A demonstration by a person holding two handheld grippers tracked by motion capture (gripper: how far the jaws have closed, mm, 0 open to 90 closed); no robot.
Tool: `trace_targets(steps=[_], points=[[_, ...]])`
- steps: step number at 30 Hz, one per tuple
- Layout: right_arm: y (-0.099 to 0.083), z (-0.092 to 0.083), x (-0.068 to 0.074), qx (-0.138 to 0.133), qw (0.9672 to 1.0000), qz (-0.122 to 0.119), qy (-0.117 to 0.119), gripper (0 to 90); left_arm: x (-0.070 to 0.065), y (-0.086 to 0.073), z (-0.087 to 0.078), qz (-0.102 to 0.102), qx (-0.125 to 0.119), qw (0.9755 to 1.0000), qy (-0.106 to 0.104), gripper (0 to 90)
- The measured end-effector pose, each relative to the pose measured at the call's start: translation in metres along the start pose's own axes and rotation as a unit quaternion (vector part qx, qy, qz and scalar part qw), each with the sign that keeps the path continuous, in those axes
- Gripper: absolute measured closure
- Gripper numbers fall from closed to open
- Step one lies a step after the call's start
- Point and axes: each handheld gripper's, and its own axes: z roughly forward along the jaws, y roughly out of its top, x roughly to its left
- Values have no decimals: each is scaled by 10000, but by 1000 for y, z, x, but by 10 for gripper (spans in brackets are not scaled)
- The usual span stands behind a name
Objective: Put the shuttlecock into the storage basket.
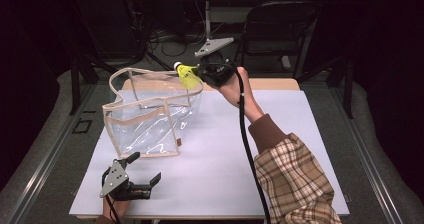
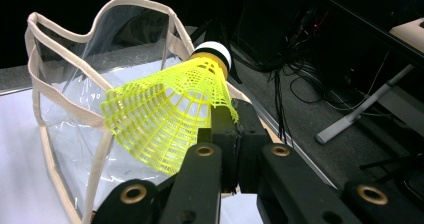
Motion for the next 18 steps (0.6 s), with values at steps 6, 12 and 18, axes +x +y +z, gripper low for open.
trace_targets(steps=[6,12,18], points=[[6,7,0,29,10000,-7,2,900,0,1,-2,38,-30,10000,-25,3],[5,13,1,75,10000,-17,5,900,-1,1,-2,13,-35,10000,-23,3],[8,21,3,95,9999,12,31,900,0,0,-1,2,-23,10000,-27,3]])
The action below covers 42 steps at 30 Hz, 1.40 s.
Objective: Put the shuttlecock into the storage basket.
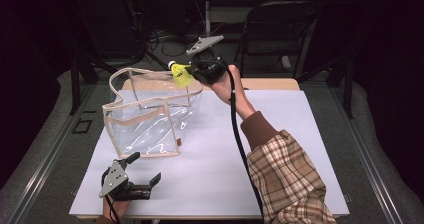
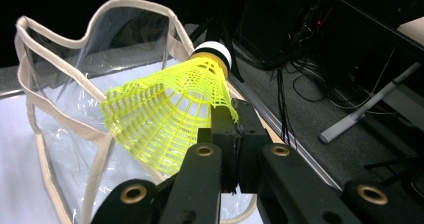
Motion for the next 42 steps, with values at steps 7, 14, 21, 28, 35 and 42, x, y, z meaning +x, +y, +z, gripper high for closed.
trace_targets(steps=[7,14,21,28,35,42], points=[[3,12,3,24,10000,56,42,900,0,0,0,7,7,10000,8,3],[8,19,10,22,10000,41,76,900,-1,0,0,26,-1,10000,-10,3],[11,23,10,-17,9999,60,96,900,0,0,0,37,-1,10000,-13,3],[12,26,10,18,9999,88,74,900,0,0,0,36,15,10000,-18,3],[12,35,12,70,9999,103,98,900,0,0,0,32,5,10000,-10,3],[18,41,14,152,9998,10,108,900,1,-1,0,-64,-13,10000,23,5]])
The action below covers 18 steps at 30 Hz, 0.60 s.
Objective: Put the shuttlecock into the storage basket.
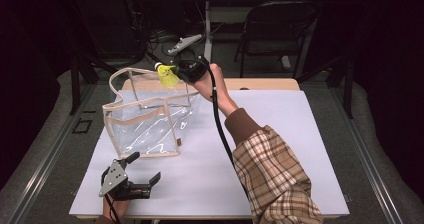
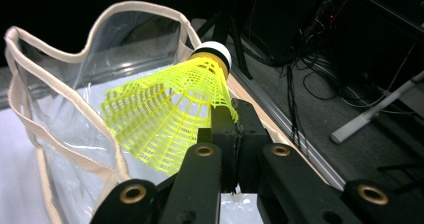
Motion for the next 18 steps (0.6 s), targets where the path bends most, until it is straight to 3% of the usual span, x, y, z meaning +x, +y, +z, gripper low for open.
trace_targets(steps=[18], points=[[-2,13,5,143,9999,-27,13,900,-1,1,-1,49,-17,10000,-49,4]])
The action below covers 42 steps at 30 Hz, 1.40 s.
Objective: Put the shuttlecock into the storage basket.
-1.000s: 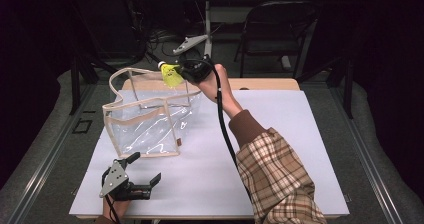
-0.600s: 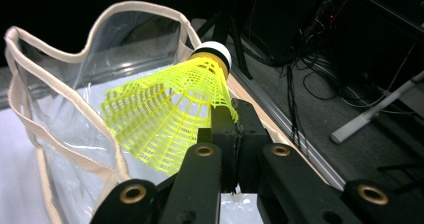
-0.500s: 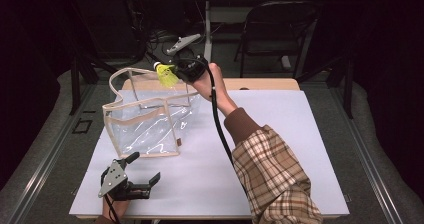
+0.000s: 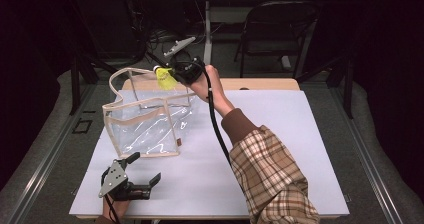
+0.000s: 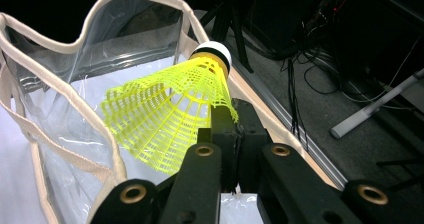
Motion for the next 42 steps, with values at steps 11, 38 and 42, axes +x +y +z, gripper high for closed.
trace_targets(steps=[11,38,42], points=[[-7,10,1,230,9997,-22,48,900,0,0,0,8,4,10000,-13,3],[-19,21,0,738,9973,-24,12,845,0,0,0,31,13,10000,-15,4],[-21,15,-5,698,9975,53,7,706,0,0,0,14,7,10000,-10,4]])
